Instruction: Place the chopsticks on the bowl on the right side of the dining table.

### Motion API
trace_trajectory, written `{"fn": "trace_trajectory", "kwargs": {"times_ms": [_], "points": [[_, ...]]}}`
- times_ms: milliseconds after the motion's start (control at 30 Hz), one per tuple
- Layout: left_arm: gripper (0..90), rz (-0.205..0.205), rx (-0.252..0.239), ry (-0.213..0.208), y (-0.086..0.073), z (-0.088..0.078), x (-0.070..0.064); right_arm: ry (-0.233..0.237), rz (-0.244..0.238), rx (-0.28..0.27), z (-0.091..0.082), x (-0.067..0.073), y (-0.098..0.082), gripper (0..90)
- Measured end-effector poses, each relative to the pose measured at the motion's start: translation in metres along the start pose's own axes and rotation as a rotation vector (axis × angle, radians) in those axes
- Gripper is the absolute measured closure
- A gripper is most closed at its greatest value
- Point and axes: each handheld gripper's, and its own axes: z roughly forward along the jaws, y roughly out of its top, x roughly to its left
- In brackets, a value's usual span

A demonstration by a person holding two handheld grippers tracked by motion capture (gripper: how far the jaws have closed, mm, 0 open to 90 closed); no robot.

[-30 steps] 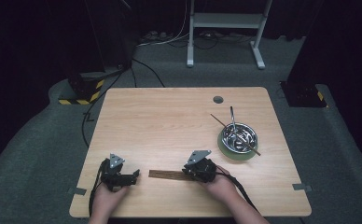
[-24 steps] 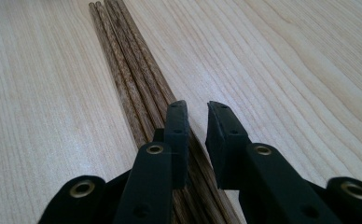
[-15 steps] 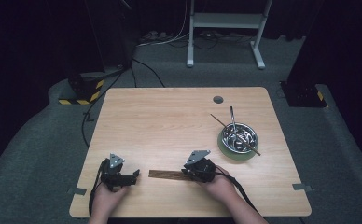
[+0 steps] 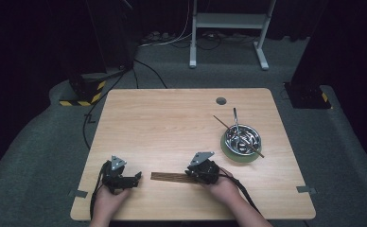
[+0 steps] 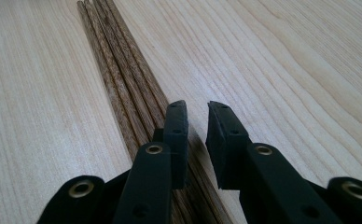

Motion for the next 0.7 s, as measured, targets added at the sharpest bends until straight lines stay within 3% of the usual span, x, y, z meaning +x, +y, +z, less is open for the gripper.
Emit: {"fn": "trace_trajectory", "kwargs": {"times_ms": [700], "points": [[4.5,0.000,0.000,0.000,0.0000,0.0000,0.0000,-0.006,0.011,-0.007,-0.0011,-0.0049,-0.0013,76.8]]}}
